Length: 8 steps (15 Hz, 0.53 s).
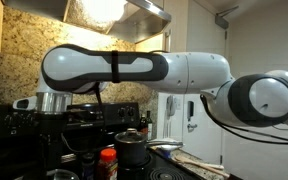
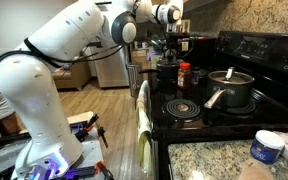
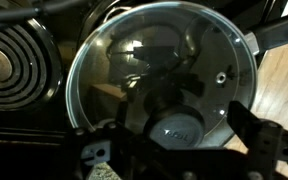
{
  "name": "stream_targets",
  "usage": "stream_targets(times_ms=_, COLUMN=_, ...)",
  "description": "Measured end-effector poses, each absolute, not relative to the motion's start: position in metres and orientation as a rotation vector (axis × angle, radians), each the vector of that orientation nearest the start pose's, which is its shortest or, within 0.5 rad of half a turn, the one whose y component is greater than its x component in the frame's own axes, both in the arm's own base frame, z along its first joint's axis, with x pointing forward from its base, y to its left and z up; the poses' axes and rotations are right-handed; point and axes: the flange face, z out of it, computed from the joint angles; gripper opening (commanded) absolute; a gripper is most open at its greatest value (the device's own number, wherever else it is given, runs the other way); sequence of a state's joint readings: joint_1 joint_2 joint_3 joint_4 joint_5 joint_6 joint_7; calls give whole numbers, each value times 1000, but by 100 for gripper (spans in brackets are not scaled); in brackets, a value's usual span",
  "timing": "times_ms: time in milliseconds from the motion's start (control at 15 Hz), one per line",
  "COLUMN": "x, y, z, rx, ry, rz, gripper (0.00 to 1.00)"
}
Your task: Uncover the pot on the left, put the lid on the stove, and then put the wooden spoon inside the pot
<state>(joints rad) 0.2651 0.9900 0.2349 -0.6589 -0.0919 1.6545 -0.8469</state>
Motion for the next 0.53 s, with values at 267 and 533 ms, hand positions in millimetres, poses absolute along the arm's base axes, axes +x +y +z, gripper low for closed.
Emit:
stream_targets(times_ms=267, x=732, y=290, z=388, rx=-2443, ry=-1800, rz=-62, gripper=100)
stream_targets(times_ms=533, x=731, y=291, z=387, rx=-2439, ry=-1804, rz=-61, gripper=60)
